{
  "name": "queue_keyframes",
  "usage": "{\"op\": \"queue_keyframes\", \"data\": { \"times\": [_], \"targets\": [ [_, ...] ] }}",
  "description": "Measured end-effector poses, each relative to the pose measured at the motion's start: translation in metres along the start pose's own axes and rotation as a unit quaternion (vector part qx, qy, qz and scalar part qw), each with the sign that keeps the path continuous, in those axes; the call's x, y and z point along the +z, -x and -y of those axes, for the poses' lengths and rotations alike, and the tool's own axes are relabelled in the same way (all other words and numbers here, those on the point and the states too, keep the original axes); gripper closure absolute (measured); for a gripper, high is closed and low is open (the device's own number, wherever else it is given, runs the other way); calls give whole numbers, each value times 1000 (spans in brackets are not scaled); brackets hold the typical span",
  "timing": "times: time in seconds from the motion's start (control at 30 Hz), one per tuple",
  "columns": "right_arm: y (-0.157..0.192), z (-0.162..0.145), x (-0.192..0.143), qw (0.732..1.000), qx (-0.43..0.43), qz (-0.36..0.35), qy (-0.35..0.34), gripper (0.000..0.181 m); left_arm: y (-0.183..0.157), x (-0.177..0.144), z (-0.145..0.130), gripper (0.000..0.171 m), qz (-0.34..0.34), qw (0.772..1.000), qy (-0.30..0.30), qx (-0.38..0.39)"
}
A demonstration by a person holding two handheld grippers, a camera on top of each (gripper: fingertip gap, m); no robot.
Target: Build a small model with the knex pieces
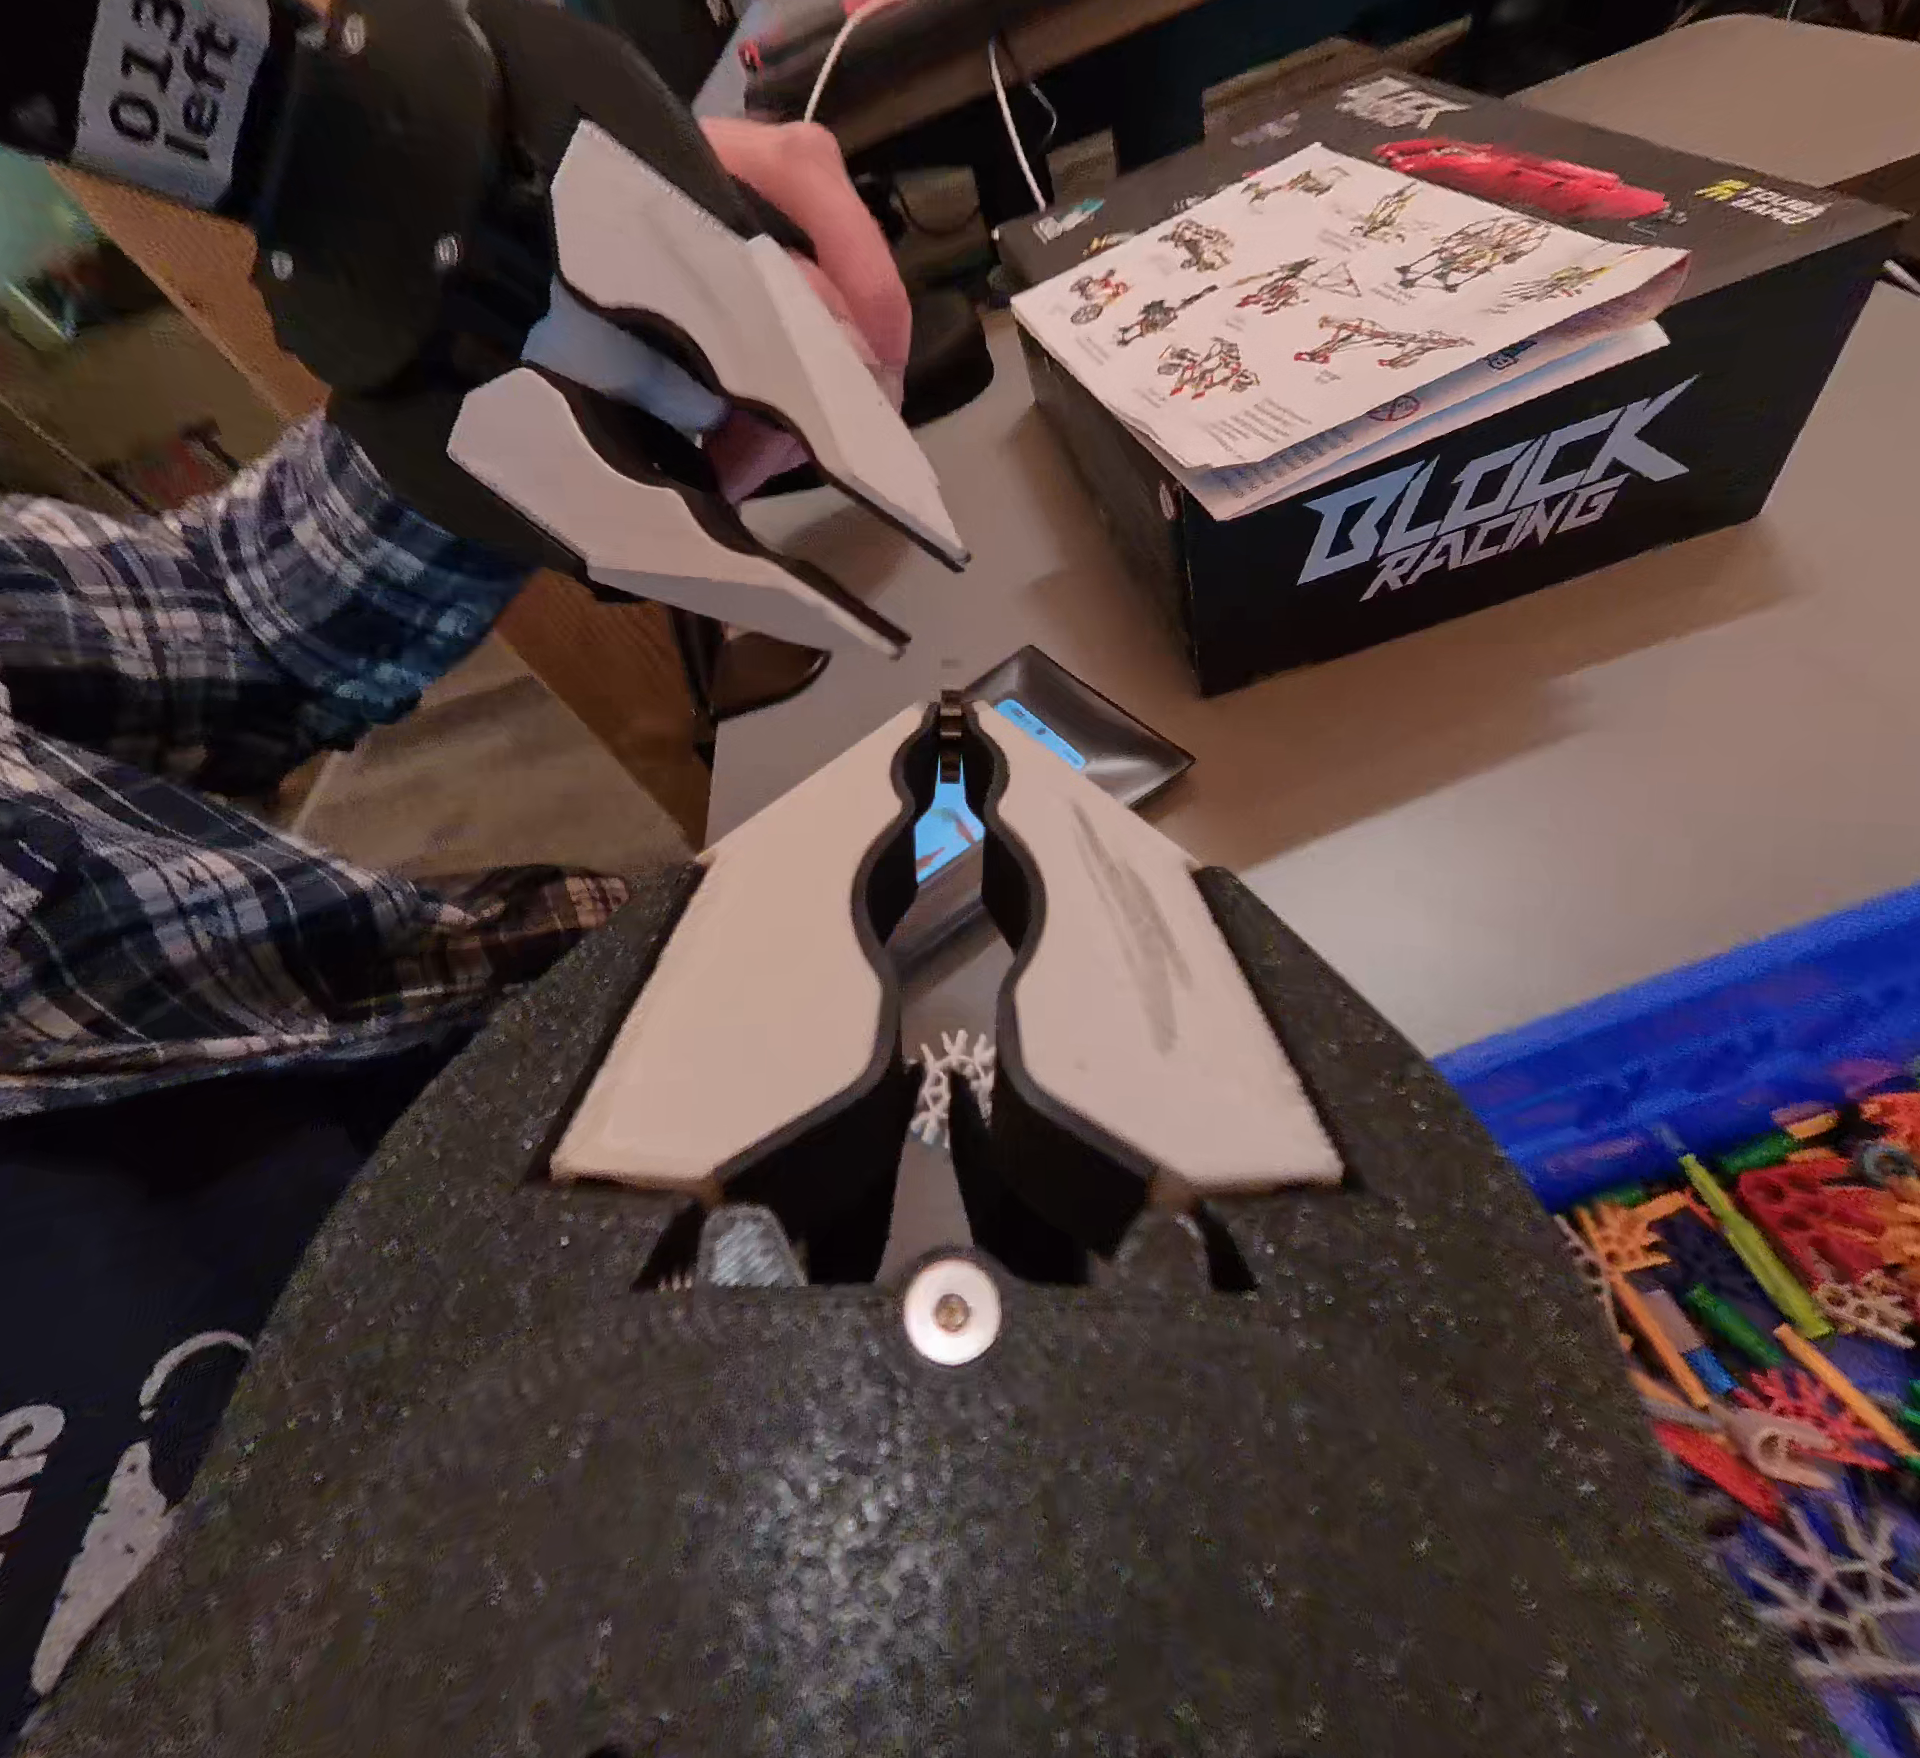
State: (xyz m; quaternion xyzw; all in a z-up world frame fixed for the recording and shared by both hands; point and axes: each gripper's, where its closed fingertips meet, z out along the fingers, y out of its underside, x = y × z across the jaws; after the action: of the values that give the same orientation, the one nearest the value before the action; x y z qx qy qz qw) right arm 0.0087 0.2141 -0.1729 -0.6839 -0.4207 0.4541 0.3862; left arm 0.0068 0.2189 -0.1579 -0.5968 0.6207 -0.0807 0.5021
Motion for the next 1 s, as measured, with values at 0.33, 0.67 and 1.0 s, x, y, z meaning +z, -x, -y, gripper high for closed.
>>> {"op": "queue_keyframes", "data": {
  "times": [0.33, 0.67, 1.0],
  "targets": [
    [5, -10, 22, 991, -76, 28, 110, 178, -14, -1, -28, 163, -75, 996, 9, -45],
    [-1, -20, 34, 982, -89, 40, 162, 178, -23, 0, -45, 171, -123, 987, -7, -101],
    [-8, -19, 40, 991, -19, 45, 128, 175, -20, 0, -48, 171, -132, 970, -57, -197]
  ]
}}
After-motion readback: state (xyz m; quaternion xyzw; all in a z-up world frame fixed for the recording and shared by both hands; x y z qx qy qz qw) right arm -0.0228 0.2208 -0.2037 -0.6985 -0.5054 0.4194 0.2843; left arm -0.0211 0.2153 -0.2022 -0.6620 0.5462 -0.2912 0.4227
